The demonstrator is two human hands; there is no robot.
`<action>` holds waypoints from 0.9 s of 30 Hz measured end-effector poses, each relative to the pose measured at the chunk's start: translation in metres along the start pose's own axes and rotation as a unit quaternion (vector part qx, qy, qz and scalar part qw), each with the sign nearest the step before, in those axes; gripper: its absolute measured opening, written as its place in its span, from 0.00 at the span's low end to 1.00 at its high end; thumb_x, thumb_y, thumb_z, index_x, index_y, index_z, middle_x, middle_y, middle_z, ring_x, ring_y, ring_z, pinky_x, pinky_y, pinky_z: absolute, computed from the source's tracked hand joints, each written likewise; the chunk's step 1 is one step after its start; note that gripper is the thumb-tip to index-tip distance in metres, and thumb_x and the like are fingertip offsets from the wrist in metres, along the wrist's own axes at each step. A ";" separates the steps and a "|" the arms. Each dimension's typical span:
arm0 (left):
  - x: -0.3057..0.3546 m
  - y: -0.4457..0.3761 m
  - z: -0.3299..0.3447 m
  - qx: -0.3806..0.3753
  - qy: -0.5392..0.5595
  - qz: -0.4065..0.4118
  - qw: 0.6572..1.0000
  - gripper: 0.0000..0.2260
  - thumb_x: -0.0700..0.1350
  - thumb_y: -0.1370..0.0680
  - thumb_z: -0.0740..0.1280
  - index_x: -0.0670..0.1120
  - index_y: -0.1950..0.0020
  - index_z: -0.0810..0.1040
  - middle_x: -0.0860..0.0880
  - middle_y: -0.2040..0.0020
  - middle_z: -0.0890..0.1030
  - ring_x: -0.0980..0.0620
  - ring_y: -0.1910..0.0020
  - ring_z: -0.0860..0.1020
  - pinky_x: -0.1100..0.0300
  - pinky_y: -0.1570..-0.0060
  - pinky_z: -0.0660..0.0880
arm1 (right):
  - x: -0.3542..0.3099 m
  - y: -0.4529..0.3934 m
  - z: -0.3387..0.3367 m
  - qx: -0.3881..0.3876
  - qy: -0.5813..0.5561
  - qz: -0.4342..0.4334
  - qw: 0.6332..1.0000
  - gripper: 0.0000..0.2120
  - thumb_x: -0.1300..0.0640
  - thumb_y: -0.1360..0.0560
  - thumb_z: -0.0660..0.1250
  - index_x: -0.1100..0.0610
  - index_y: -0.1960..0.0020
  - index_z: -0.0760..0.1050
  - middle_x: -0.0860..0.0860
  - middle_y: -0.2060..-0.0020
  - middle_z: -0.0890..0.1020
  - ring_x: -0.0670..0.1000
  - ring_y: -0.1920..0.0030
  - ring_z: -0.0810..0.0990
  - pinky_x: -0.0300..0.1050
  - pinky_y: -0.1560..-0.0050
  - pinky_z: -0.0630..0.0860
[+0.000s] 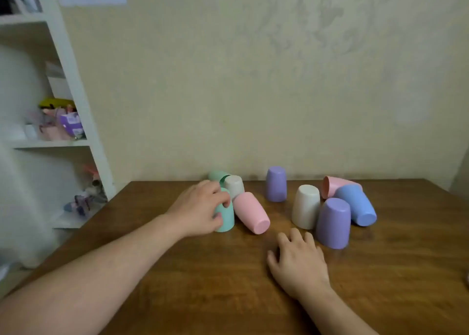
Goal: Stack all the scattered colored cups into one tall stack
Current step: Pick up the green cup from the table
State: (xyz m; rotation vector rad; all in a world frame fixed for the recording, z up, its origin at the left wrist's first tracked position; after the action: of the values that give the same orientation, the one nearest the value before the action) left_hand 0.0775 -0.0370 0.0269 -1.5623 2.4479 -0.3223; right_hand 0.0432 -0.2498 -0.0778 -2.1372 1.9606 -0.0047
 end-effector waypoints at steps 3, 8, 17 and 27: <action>0.003 -0.027 -0.005 0.006 -0.161 0.008 0.987 0.35 0.38 0.24 0.72 0.56 0.19 0.69 0.43 0.22 0.67 0.37 0.22 0.66 0.44 0.26 0.70 | 0.004 0.000 0.001 0.004 -0.009 -0.005 1.000 0.18 0.35 0.21 0.53 0.46 0.44 0.72 0.49 0.44 0.73 0.54 0.41 0.72 0.54 0.43 0.76; 0.010 -0.021 0.046 -0.139 -0.290 0.028 0.946 0.38 0.33 0.19 0.69 0.51 0.13 0.58 0.40 0.12 0.51 0.32 0.18 0.60 0.42 0.31 0.76 | 0.004 0.002 0.000 0.015 -0.031 -0.007 0.999 0.17 0.37 0.21 0.53 0.47 0.45 0.72 0.50 0.43 0.74 0.55 0.41 0.72 0.53 0.45 0.75; -0.054 0.019 0.017 -0.082 -0.131 -0.170 0.973 0.30 0.52 0.26 0.78 0.51 0.30 0.68 0.47 0.34 0.74 0.40 0.41 0.80 0.49 0.54 0.76 | 0.006 0.001 -0.002 0.038 -0.029 -0.003 0.999 0.15 0.39 0.22 0.55 0.47 0.45 0.73 0.50 0.44 0.75 0.55 0.42 0.73 0.53 0.46 0.75; -0.056 0.062 0.077 0.065 0.504 -0.334 0.794 0.41 0.50 0.29 0.85 0.57 0.21 0.69 0.53 0.32 0.81 0.49 0.36 0.80 0.47 0.34 0.80 | 0.004 0.002 -0.005 0.039 -0.026 0.009 0.999 0.15 0.38 0.21 0.55 0.45 0.45 0.73 0.48 0.47 0.73 0.51 0.46 0.71 0.48 0.48 0.75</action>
State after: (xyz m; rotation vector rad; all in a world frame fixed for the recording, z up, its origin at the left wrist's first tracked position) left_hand 0.0704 0.0340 -0.0608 -2.5872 2.1586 -1.8088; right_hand 0.0410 -0.2544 -0.0739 -2.0510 1.9185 -0.0216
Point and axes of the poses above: each hand's wrist, its own y-axis away from the middle knuckle, its own z-axis out of the palm, x = y × z, the point moved 9 cm from there along -y, towards the middle knuckle
